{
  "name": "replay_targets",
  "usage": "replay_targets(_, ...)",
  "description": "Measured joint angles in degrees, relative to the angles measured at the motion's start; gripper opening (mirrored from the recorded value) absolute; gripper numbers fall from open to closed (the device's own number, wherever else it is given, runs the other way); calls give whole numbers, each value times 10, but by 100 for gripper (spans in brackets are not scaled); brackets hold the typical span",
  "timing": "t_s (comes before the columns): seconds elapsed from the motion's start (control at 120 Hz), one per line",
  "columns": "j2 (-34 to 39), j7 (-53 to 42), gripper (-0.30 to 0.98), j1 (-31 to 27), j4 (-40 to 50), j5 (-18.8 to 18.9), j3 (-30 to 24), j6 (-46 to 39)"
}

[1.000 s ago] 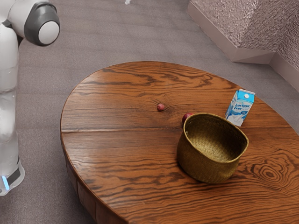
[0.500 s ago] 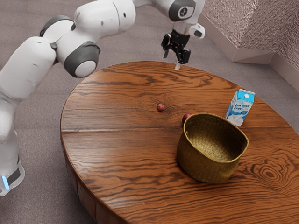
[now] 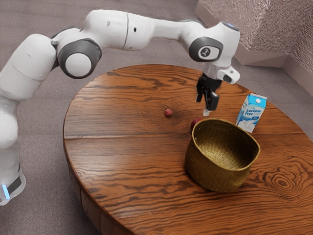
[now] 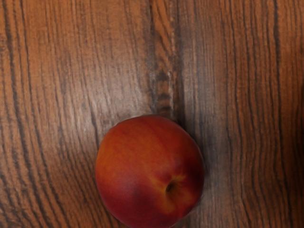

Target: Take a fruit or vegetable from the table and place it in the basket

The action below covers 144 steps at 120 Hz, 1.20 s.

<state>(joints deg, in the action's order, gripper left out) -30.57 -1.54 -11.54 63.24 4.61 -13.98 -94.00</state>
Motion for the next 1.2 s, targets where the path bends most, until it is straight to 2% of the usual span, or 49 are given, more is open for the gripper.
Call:
replay_targets(0.125, -8, 15, 66, 32, 32, 10, 15, -19)
replay_targets(0.258, -8, 26, 66, 49, 52, 14, 54, -29)
replay_targets(0.567, -25, 46, 66, 52, 58, -4, 45, -42)
replay_targets(0.925, -54, 58, 66, 43, 58, -6, 43, -88)
replay_targets(0.983, -56, 59, 59, 43, 58, -6, 43, -96)
replay_targets(1.108, -60, 62, 32, 39, 55, -4, 44, -110)
replay_targets(1.2, -60, 61, 31, 35, 45, 3, 44, -113)
